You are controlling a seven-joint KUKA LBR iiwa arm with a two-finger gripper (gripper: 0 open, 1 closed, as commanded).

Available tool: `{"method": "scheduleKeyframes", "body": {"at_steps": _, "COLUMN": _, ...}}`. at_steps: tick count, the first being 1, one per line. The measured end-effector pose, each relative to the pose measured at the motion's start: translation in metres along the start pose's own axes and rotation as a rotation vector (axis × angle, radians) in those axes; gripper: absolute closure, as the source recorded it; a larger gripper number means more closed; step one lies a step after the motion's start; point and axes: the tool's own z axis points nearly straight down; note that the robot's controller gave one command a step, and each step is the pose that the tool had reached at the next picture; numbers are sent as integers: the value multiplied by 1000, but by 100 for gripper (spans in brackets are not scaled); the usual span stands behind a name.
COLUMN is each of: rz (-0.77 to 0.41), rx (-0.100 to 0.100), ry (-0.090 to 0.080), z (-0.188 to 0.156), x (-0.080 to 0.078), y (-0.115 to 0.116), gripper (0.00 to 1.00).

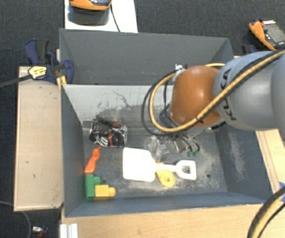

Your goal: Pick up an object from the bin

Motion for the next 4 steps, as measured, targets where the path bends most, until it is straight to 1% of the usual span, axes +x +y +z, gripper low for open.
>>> {"method": "scheduleKeyframes", "body": {"at_steps": 1, "rz": 51, "rx": 2, "ry": -6, "z": 25, "x": 41, "y": 35, "gripper": 100}}
{"method": "scheduleKeyframes", "body": {"at_steps": 2, "rz": 59, "rx": -1, "ry": 1, "z": 34, "x": 61, "y": 48, "gripper": 100}}
{"method": "scheduleKeyframes", "body": {"at_steps": 3, "rz": -124, "rx": 1, "ry": -9, "z": 42, "x": 7, "y": -9, "gripper": 100}}
{"method": "scheduleKeyframes", "body": {"at_steps": 4, "rz": -123, "rx": 1, "ry": -9, "z": 42, "x": 7, "y": -9, "gripper": 100}}
